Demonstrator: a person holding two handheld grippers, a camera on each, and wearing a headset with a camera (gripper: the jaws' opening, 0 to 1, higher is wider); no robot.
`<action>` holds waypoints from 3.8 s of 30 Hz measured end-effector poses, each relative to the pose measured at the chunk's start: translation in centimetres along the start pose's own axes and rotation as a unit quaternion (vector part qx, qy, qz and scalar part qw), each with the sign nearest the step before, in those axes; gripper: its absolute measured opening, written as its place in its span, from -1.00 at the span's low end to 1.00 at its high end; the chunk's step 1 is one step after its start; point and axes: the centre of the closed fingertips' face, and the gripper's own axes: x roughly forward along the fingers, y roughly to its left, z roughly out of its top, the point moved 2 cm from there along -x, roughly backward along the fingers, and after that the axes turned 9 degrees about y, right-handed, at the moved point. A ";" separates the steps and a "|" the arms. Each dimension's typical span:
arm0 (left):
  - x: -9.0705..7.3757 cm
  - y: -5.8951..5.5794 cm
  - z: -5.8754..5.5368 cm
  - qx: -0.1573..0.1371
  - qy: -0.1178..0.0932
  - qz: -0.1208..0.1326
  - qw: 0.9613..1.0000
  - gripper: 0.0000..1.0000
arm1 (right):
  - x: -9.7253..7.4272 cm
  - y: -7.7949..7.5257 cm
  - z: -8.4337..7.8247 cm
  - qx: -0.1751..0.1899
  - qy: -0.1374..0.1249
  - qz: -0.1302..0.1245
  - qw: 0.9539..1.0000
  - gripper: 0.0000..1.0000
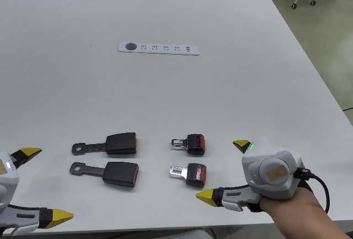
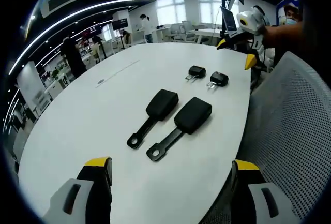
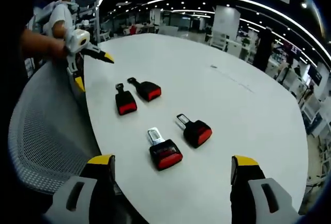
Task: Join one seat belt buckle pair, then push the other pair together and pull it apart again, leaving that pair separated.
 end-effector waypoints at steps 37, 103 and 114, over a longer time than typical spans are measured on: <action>0.0 -0.3 -0.2 0.008 0.011 0.004 1.000 0.88 | 0.5 0.7 0.3 -0.024 0.005 0.011 1.000 0.81; 3.5 -1.5 2.3 0.121 0.046 -0.048 0.990 0.13 | 2.8 1.6 0.9 -0.082 0.026 0.063 0.994 0.09; 5.7 -2.3 5.5 0.152 0.036 -0.076 0.985 0.07 | 4.7 1.8 0.0 -0.112 0.054 0.080 0.989 -0.04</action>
